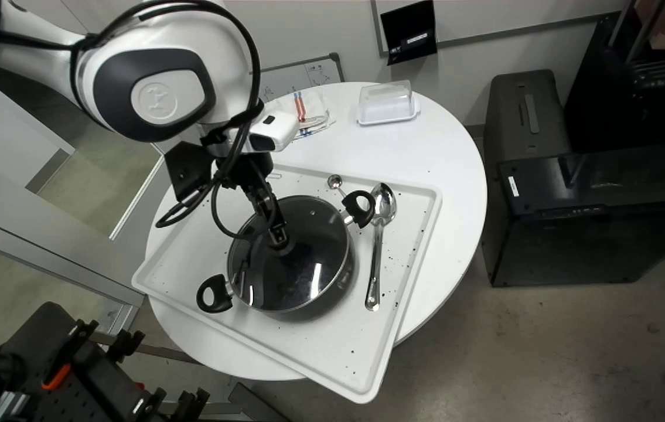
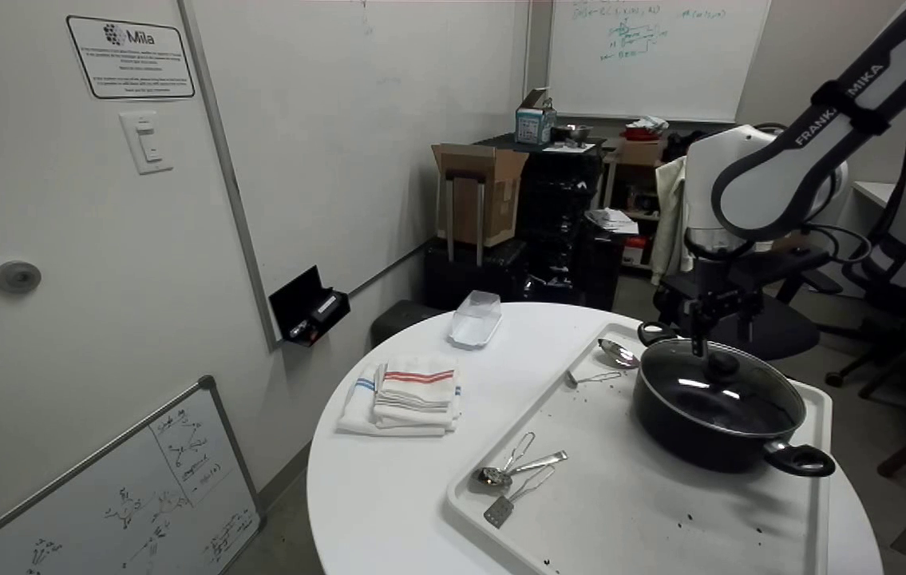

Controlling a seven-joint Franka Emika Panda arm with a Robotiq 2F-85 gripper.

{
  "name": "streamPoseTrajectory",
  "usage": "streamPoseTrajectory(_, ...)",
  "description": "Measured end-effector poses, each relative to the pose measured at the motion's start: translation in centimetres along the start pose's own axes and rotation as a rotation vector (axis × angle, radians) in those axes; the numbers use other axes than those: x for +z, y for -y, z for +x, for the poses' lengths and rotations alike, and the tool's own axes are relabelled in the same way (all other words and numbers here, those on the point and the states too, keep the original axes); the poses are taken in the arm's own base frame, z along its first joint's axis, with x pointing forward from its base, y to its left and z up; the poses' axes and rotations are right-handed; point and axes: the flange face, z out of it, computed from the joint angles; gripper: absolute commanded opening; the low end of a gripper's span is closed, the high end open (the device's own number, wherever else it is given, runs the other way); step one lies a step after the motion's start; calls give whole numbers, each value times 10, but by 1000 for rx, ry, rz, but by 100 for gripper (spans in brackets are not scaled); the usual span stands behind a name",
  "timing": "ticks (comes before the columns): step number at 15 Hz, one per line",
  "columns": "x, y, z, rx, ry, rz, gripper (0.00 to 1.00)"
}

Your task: Put the clear lid on the black pot

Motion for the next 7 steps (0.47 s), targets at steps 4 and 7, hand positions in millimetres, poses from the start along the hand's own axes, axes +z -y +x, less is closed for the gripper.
streamPoseTrajectory(4, -23, 4, -3, -8, -33, 14, 100)
streamPoseTrajectory(7, -40, 5, -9, -15, -55, 25, 100)
